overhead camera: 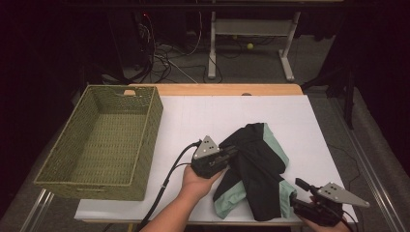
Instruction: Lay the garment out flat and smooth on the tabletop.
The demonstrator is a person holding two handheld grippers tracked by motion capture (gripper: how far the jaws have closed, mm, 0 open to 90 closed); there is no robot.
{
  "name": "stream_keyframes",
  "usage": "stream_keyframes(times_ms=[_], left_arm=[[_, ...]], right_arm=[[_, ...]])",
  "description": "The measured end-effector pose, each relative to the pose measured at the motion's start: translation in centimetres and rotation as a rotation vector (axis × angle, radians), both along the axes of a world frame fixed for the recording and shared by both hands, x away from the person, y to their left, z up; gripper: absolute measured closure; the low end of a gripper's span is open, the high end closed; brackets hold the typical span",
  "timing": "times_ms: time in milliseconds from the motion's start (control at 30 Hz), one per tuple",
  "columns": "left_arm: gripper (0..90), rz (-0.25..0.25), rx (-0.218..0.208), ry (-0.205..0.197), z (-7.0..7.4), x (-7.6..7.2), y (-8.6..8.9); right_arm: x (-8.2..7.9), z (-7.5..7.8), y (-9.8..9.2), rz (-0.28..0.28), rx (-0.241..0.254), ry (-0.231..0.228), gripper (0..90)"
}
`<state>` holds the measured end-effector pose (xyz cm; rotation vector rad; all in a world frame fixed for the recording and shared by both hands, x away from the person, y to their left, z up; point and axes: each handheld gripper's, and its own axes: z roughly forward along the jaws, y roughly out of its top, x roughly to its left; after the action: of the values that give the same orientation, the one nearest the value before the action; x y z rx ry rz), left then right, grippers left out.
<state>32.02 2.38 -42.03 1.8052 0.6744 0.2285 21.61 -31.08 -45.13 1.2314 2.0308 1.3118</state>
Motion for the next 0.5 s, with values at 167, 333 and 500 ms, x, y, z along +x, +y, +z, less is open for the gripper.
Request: stream_keyframes(times_ms=[167,333,500], left_arm=[[79.2,-0.014,0.0,0.001,0.1,0.3,-1.3],[79.2,-0.006,0.0,0.006,-0.1,0.7,-1.5],[79.1,-0.003,0.009,0.006,-0.3,0.8,-1.2]], right_arm=[[-0.4,0.2,-2.7,-0.077,0.008,-0.01,39.2],[-0.8,0.7,-4.0,-0.117,0.016,-0.032,40.9],[-1.3,1.5,-5.1,-0.154,0.022,-0.066,44.2]])
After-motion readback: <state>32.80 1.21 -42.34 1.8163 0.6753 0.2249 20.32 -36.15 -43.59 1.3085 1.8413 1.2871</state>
